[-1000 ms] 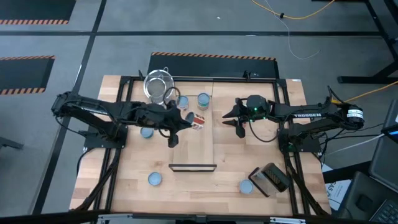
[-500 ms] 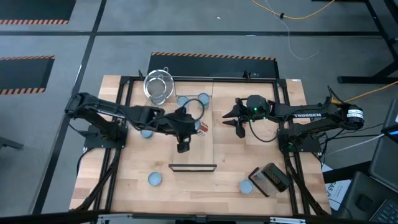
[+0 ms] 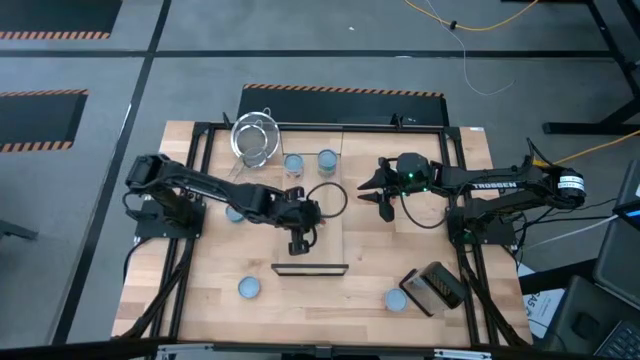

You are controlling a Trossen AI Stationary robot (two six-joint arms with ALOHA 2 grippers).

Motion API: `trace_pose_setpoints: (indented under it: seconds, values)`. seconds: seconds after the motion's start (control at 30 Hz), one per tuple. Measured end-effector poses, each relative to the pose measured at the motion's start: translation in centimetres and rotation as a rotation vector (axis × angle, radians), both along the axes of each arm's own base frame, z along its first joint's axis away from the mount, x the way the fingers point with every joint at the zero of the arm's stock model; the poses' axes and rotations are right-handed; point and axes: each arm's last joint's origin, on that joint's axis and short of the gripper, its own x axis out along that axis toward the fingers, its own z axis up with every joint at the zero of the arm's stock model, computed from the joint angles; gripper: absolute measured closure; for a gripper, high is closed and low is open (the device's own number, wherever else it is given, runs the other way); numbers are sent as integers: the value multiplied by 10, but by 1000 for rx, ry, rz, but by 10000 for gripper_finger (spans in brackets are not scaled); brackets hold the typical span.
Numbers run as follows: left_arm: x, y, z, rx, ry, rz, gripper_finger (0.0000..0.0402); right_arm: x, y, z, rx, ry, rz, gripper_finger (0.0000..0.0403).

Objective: Pick and place cans onto a shelf
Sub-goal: Put the canned diced tomatoes on the shelf

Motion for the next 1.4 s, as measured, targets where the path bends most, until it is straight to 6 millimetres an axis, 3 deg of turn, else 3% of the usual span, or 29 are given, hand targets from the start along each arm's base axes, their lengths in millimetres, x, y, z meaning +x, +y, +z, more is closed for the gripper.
trace_pose_setpoints:
  seconds: [0.2, 0.5, 1.0, 1.4]
  values:
    - [1, 1, -18, 30, 103, 10, 399, 0, 0, 0, 0, 0, 0, 271]
    - [-5, 13, -20, 113, 178, 72, 398, 0, 0, 0, 0, -1, 0, 271]
    - [-14, 57, -20, 109, 275, 202, 398, 0, 0, 0, -3, 0, 2, 271]
    - [-17, 85, -18, -17, 275, 245, 398, 0, 0, 0, -3, -1, 2, 271]
